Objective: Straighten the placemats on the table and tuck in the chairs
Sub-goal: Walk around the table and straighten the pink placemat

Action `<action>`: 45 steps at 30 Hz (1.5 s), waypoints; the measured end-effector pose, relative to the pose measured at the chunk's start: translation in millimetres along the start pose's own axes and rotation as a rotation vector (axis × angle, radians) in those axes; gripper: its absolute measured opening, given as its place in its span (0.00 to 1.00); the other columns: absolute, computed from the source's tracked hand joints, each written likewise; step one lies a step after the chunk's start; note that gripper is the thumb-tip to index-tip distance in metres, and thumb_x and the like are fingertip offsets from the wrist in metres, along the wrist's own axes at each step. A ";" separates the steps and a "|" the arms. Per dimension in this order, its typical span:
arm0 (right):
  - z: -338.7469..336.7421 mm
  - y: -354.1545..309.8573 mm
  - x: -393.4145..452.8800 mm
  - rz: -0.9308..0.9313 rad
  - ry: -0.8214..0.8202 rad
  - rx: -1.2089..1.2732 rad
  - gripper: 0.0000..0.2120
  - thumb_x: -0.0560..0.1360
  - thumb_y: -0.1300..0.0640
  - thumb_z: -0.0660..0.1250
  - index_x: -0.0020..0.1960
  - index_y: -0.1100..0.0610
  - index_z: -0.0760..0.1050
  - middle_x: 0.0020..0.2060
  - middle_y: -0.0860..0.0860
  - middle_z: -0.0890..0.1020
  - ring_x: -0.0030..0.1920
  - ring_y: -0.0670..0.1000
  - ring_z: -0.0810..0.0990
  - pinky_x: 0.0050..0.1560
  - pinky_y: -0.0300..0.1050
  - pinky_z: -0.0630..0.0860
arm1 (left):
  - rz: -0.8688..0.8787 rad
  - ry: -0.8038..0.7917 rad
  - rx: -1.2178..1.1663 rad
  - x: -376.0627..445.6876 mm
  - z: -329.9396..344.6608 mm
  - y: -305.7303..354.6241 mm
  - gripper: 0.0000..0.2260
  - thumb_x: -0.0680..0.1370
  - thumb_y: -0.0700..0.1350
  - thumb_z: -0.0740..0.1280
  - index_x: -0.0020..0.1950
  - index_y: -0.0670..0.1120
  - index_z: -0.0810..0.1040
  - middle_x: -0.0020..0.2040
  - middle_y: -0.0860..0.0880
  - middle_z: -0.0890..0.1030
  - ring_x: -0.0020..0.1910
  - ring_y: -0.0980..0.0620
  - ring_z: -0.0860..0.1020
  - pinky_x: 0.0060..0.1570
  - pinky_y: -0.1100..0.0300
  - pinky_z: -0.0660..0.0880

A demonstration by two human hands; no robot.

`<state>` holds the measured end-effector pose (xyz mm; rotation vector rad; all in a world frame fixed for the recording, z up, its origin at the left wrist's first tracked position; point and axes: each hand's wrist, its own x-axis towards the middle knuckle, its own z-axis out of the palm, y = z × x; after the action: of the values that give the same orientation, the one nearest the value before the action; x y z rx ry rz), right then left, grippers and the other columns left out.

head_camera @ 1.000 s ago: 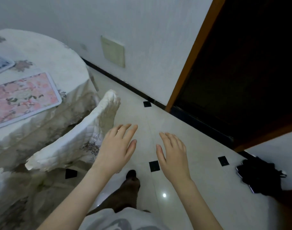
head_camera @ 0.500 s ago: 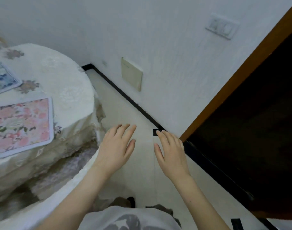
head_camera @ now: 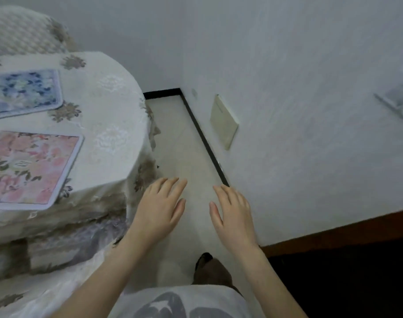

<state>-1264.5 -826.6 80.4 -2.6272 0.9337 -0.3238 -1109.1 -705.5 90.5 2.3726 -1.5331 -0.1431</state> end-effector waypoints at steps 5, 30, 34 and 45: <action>-17.0 30.1 88.6 -0.268 -0.023 0.045 0.18 0.78 0.52 0.59 0.66 0.57 0.70 0.59 0.54 0.79 0.60 0.53 0.75 0.62 0.51 0.71 | -0.240 0.138 -0.010 54.1 -9.7 19.9 0.21 0.79 0.51 0.54 0.69 0.44 0.69 0.65 0.43 0.75 0.64 0.42 0.72 0.64 0.47 0.70; 121.0 -180.5 391.9 -1.158 -0.393 0.198 0.19 0.78 0.54 0.61 0.67 0.57 0.70 0.63 0.58 0.77 0.63 0.59 0.74 0.61 0.58 0.72 | -1.152 0.458 0.111 118.8 -33.1 -192.1 0.19 0.78 0.46 0.62 0.69 0.45 0.69 0.65 0.43 0.76 0.63 0.41 0.72 0.61 0.44 0.72; 144.1 -229.3 418.6 -1.313 -0.482 0.189 0.19 0.79 0.54 0.60 0.69 0.56 0.68 0.65 0.58 0.75 0.66 0.58 0.72 0.64 0.58 0.70 | -1.262 0.442 0.119 113.5 -37.7 -228.7 0.19 0.78 0.45 0.63 0.69 0.43 0.69 0.64 0.42 0.76 0.62 0.40 0.72 0.60 0.44 0.73; 276.1 -341.8 428.4 -1.828 -0.892 -0.147 0.25 0.80 0.50 0.56 0.75 0.52 0.56 0.75 0.57 0.59 0.75 0.58 0.57 0.72 0.57 0.59 | -1.739 0.326 -0.076 93.4 30.5 -314.5 0.27 0.76 0.52 0.66 0.73 0.48 0.62 0.74 0.42 0.64 0.72 0.42 0.61 0.70 0.48 0.62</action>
<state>-657.3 -788.7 0.5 -2.3712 -1.7740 0.5351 -803.2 -677.1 -28.6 2.6602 0.8976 -0.1421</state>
